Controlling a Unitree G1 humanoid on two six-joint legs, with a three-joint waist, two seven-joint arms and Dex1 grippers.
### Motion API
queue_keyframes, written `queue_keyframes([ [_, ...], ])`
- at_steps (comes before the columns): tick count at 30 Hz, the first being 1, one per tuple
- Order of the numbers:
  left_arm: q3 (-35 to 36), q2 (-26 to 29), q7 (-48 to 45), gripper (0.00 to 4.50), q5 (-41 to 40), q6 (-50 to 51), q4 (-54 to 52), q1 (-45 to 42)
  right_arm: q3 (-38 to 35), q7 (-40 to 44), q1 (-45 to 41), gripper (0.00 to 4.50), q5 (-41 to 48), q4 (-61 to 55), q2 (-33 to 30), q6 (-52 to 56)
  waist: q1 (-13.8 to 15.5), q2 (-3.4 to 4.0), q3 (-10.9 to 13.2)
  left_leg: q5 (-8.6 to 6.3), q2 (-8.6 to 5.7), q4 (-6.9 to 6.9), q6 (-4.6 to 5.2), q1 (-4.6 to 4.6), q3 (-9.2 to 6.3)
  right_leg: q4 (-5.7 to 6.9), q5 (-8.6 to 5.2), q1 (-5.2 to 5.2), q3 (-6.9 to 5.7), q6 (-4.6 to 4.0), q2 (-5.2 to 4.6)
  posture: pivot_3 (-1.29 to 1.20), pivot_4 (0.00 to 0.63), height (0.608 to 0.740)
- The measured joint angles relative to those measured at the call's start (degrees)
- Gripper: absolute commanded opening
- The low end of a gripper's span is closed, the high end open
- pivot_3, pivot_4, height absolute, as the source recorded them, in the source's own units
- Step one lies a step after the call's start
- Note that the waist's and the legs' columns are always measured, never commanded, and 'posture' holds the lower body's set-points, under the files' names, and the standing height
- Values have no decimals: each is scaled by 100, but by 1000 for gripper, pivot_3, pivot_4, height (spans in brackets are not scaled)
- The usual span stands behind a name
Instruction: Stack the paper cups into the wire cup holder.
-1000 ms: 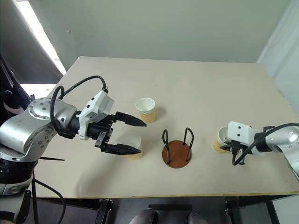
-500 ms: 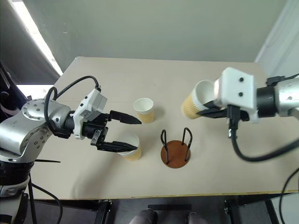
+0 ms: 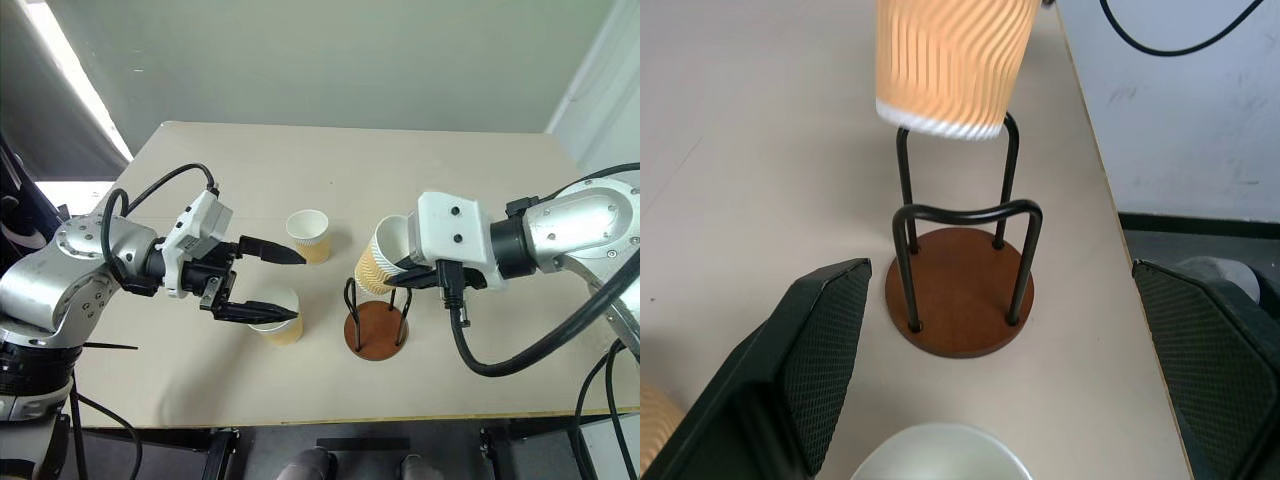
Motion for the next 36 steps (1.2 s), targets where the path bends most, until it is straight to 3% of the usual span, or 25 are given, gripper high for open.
queue_keyframes([
  [23,-29,-103,7,4500,12,-1,-3,2,348,2,385,49,-291,-169,15,-173,-1,0,0,0,0,0,0,0,1,1,0,0,0,0,0,0,150,740],
  [31,-30,-110,54,4500,10,9,-9,-20,374,-110,344,2689,-283,-162,228,-75,-1,0,0,0,0,0,0,0,1,1,0,0,0,0,0,0,150,740],
  [36,-31,-109,57,4500,1,17,-43,-20,200,-336,346,2689,-186,-131,415,46,0,0,0,0,0,0,0,0,1,1,0,0,0,0,0,0,150,740],
])
